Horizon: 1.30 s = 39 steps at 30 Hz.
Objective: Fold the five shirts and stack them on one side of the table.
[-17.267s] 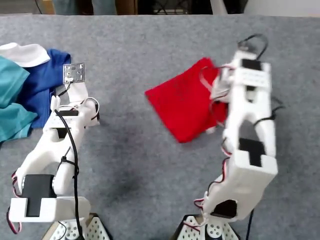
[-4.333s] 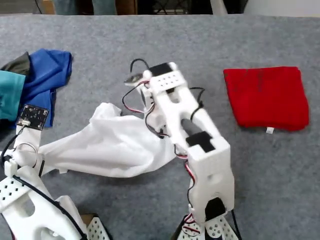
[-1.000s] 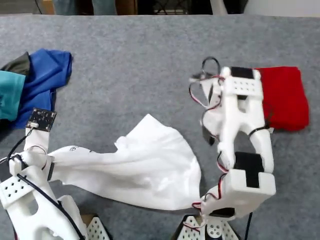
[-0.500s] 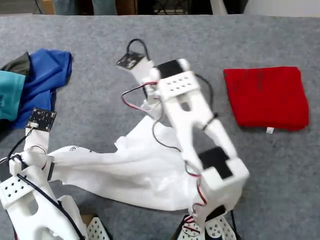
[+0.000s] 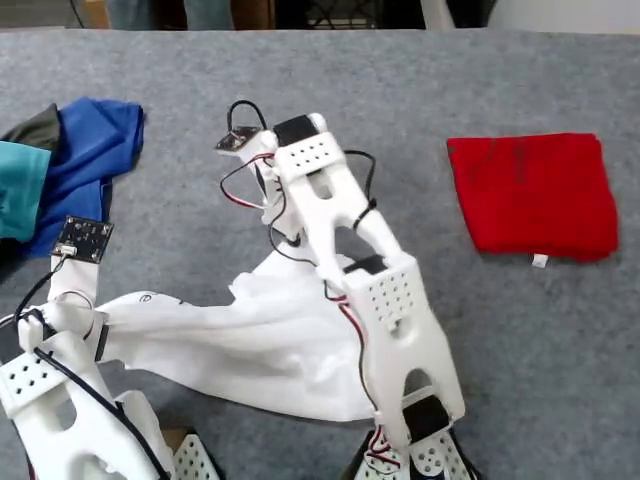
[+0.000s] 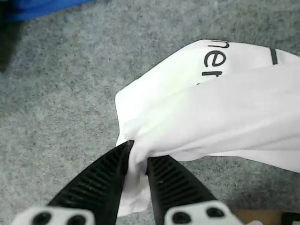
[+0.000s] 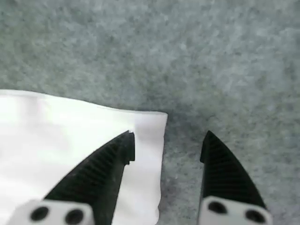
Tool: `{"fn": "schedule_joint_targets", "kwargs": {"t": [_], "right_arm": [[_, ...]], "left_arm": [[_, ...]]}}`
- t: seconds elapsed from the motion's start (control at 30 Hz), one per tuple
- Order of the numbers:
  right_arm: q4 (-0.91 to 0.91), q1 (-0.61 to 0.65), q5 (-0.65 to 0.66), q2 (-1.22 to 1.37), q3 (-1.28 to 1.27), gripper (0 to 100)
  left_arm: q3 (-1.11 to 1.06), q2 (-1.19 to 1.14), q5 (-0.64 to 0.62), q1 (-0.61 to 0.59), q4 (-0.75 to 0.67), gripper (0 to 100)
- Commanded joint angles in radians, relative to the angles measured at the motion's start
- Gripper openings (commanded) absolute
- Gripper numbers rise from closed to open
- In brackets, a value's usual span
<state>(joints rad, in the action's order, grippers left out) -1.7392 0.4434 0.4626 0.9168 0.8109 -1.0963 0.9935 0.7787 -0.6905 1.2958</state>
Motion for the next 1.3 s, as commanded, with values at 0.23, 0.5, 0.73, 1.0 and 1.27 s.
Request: {"fn": "schedule_joint_targets", "kwargs": {"t": [0.23,0.5,0.73,1.0,1.27], "right_arm": [[-0.028,0.018,0.0,-0.056,0.004,24.0],[0.089,0.037,-0.002,-0.054,-0.11,24.0],[0.117,0.052,-0.002,-0.053,-0.131,23.7],[0.002,0.049,0.008,-0.074,-0.027,11.6],[-0.018,0.064,0.008,-0.05,0.028,28.7]], "left_arm": [[0.004,0.014,-0.009,0.002,-0.008,3],[-0.007,0.014,-0.009,0.004,-0.012,3],[-0.024,0.014,-0.009,0.002,-0.008,3],[-0.016,0.014,-0.009,0.002,-0.009,3],[-0.015,0.014,-0.009,0.002,-0.008,3]]}}
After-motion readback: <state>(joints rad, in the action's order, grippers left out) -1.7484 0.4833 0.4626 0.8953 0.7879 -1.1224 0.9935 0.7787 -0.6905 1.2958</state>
